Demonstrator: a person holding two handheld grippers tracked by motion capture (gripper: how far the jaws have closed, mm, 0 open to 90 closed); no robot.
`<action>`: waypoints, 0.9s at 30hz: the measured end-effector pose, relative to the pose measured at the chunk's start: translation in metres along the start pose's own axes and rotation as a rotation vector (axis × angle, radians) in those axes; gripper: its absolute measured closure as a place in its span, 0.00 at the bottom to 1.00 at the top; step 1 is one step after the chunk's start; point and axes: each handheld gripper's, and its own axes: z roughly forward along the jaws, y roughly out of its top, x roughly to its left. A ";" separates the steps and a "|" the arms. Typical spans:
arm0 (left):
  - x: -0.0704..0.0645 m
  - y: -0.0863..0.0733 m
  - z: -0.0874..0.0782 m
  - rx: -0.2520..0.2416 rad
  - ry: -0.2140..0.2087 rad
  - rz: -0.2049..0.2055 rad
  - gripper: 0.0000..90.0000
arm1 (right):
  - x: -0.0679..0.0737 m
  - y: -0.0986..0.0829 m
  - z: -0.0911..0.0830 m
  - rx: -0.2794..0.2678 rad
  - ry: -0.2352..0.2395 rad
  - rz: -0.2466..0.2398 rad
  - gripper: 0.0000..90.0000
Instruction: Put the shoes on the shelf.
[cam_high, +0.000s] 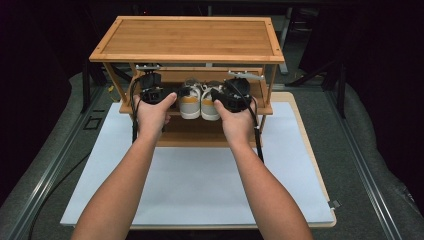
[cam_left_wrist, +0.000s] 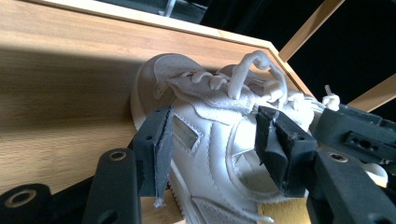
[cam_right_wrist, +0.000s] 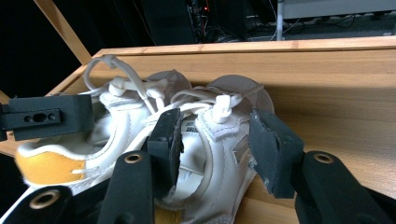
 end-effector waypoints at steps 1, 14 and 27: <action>0.000 0.000 -0.002 -0.007 -0.001 0.007 0.52 | 0.000 0.000 -0.003 -0.013 0.006 0.000 0.59; 0.003 -0.010 -0.022 -0.061 -0.010 0.013 0.63 | 0.002 -0.005 -0.021 -0.049 0.022 -0.017 0.64; 0.008 -0.019 -0.036 -0.106 -0.015 0.051 0.91 | -0.008 -0.013 -0.035 -0.088 0.021 -0.034 0.90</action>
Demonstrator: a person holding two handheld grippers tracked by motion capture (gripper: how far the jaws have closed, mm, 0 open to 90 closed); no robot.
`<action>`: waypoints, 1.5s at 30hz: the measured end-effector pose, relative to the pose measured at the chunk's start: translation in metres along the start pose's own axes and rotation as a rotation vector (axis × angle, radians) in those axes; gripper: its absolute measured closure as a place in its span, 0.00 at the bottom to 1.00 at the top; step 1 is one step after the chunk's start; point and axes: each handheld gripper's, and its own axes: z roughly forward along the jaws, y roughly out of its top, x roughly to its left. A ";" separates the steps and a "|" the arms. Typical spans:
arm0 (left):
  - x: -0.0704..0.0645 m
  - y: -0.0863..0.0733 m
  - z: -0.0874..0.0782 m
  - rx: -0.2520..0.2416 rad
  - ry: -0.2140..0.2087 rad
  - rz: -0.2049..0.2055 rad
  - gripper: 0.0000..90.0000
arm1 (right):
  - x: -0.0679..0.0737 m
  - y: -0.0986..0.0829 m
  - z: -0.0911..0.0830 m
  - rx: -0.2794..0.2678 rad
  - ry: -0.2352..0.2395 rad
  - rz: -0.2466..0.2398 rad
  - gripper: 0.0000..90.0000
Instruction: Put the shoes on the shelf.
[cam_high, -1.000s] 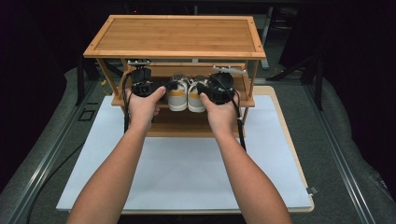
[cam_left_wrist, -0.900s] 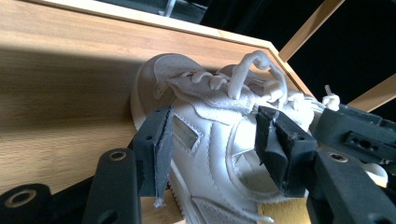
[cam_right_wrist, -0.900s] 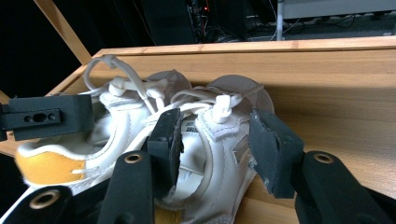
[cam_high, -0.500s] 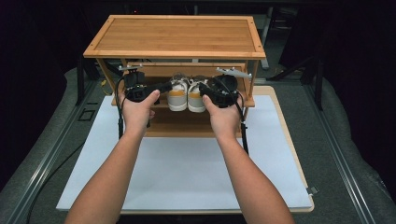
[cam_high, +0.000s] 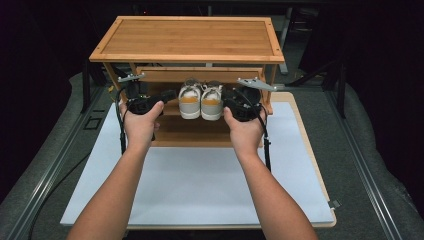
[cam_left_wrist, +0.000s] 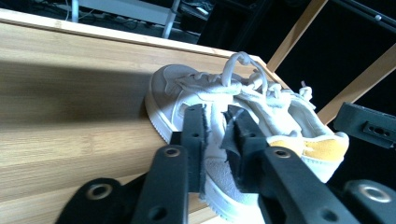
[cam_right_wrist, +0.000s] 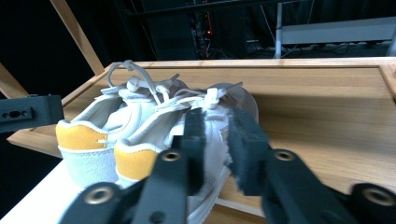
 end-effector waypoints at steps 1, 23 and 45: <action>0.001 -0.001 0.000 -0.001 0.004 0.004 0.95 | -0.003 -0.002 0.000 0.004 0.002 0.001 0.96; 0.013 -0.016 0.027 0.064 -0.006 0.000 1.00 | -0.008 -0.017 0.024 0.067 -0.018 -0.027 1.00; 0.013 -0.010 0.042 0.033 0.021 0.016 1.00 | -0.016 -0.013 0.040 0.045 0.019 0.044 1.00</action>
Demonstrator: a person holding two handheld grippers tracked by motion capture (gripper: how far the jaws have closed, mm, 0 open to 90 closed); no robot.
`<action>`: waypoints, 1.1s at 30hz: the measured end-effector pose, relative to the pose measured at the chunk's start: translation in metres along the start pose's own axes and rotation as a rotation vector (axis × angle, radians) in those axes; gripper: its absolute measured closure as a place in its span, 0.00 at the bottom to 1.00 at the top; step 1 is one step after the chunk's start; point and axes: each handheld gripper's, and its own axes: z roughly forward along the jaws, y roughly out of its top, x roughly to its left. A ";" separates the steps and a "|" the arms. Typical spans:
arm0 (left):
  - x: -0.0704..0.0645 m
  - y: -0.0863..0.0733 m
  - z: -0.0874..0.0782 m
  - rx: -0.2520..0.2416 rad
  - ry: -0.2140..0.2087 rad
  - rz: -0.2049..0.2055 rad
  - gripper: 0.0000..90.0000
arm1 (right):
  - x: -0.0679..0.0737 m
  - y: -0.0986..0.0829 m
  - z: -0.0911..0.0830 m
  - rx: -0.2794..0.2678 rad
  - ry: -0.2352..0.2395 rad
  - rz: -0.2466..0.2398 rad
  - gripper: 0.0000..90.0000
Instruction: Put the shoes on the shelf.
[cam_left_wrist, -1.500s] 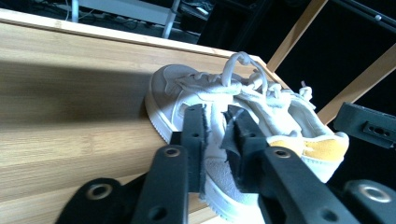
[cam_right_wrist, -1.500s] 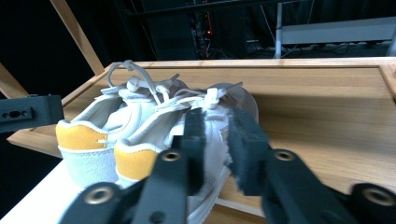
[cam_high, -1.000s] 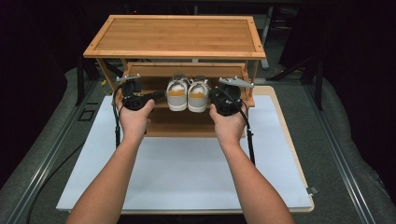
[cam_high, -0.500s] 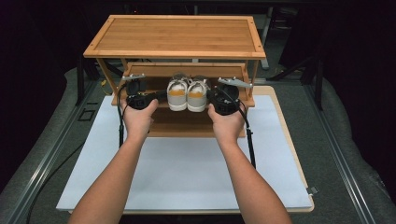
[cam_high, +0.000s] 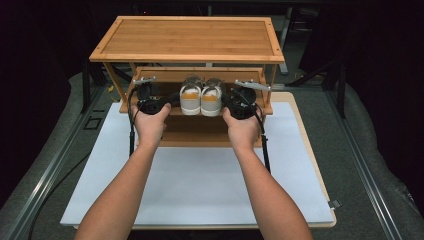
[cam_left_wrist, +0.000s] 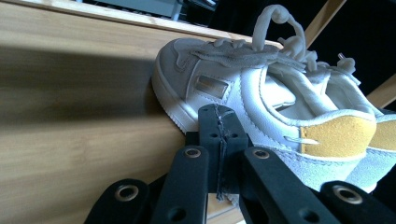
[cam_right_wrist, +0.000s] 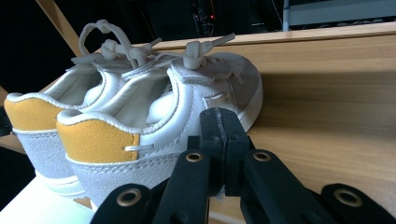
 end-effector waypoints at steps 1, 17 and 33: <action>0.001 0.001 0.002 0.001 0.002 0.001 1.00 | -0.001 0.000 0.001 -0.004 0.002 0.002 1.00; 0.010 0.012 0.019 0.017 -0.011 -0.017 1.00 | -0.007 0.013 0.021 0.020 -0.042 -0.032 1.00; 0.012 0.022 0.032 0.048 0.029 0.009 1.00 | -0.010 0.020 0.034 0.044 -0.061 -0.063 1.00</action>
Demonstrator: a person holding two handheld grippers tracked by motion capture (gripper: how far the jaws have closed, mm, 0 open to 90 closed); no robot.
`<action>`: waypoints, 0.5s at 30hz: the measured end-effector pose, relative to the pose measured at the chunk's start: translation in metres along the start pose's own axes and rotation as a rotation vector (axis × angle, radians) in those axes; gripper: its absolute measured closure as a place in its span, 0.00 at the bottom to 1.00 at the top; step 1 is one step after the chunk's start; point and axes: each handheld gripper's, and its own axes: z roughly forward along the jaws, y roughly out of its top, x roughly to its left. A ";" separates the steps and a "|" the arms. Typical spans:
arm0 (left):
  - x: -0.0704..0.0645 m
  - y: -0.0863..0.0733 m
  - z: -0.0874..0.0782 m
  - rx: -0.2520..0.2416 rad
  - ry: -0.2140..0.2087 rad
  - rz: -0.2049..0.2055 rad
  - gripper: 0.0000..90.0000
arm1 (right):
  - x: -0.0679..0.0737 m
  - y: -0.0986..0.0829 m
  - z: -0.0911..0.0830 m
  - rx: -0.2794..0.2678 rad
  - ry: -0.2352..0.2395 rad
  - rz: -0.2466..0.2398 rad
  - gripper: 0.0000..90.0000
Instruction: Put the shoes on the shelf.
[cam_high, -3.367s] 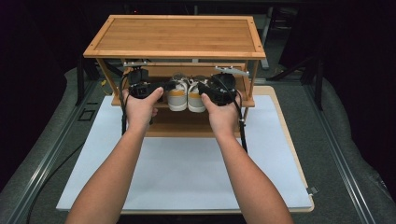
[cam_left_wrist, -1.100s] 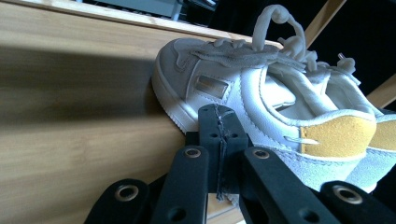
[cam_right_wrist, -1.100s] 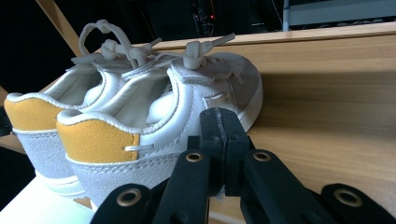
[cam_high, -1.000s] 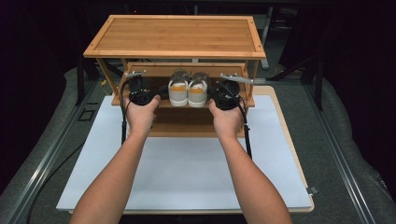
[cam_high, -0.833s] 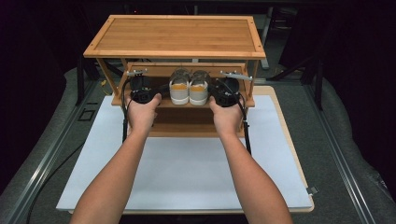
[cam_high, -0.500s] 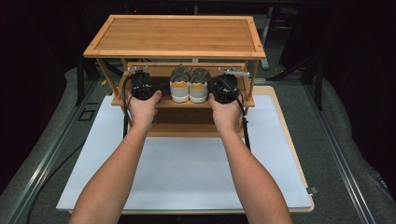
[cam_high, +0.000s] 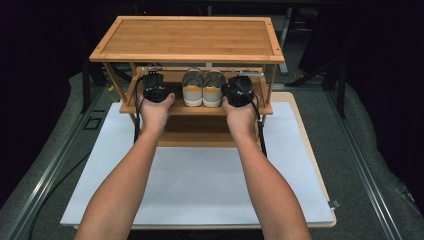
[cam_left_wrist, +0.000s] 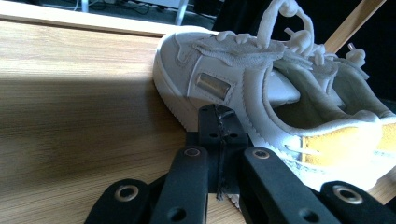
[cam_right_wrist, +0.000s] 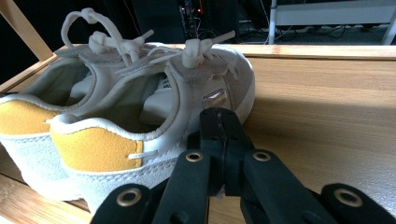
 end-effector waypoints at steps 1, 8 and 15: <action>0.001 0.000 0.001 -0.004 -0.002 -0.011 1.00 | -0.001 -0.001 0.001 -0.003 -0.009 -0.003 1.00; 0.002 0.004 0.004 -0.004 0.002 -0.006 1.00 | 0.000 0.001 0.004 0.002 -0.007 0.007 1.00; 0.003 0.004 0.004 0.004 0.003 0.012 1.00 | -0.001 0.001 0.005 0.004 0.000 0.008 1.00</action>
